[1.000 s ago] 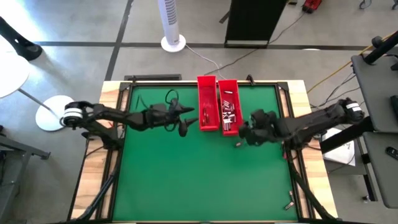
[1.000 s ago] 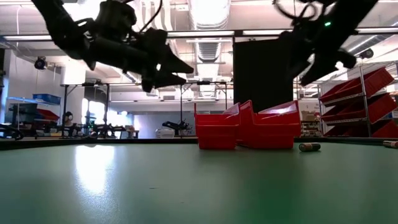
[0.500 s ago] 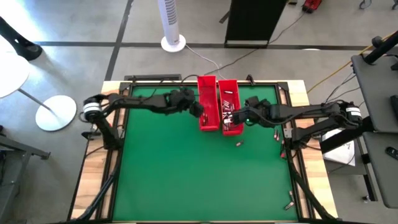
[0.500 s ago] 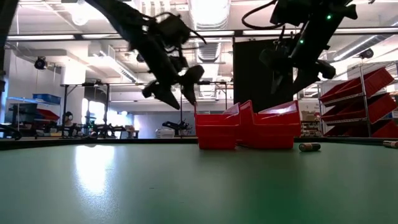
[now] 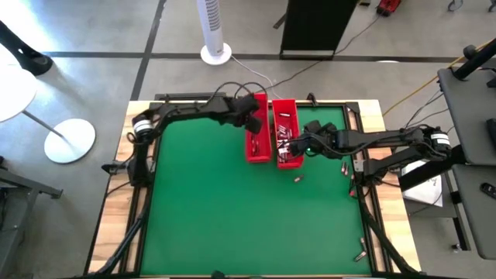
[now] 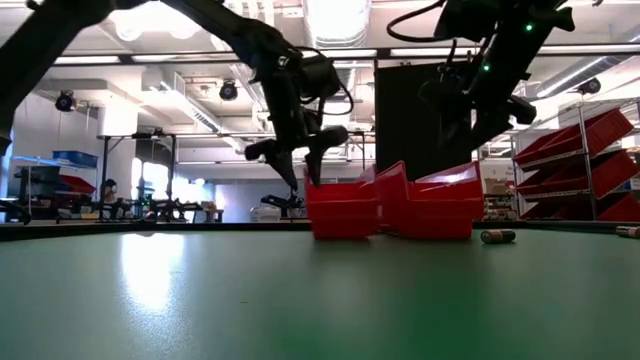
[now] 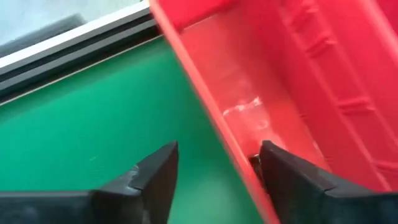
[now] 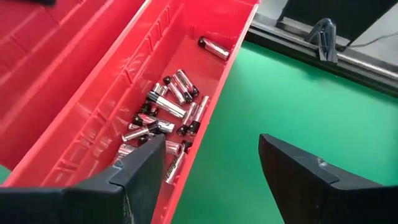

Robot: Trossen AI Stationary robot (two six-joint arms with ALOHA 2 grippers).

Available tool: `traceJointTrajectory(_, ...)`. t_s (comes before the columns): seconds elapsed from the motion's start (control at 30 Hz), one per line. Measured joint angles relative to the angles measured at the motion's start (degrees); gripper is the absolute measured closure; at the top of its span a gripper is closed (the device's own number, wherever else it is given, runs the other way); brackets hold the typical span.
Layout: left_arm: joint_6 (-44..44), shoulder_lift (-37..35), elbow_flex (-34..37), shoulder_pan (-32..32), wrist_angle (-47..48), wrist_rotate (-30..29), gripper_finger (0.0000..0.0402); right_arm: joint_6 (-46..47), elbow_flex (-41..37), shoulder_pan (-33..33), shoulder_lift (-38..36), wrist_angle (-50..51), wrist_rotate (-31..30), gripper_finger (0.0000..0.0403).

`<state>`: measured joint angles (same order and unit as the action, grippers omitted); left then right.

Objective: Sort batteries
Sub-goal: Adjust the bins

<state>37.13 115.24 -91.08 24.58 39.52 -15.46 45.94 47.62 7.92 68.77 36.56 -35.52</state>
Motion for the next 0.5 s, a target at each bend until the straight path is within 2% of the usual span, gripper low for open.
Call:
traceJointTrajectory(0.13, 1.57, 3.77, -8.17, 0.55, 10.6, -0.04, 0.0255, -2.34, 0.0, 0.0, 0.0, -0.02, 0.01, 0.016)
traceJointTrajectory(0.37, 3.19, 8.92, -17.32, 0.48, 20.95, 0.67, 0.038, -6.48, 0.0, 0.0, 0.0, -0.09, -0.02, 0.0168)
traceJointTrajectory(0.5, 3.36, 9.66, -19.62, 0.63, 24.29, 1.07, 0.0391, -7.24, 0.0, 0.0, 0.0, -0.11, -0.48, 0.0164)
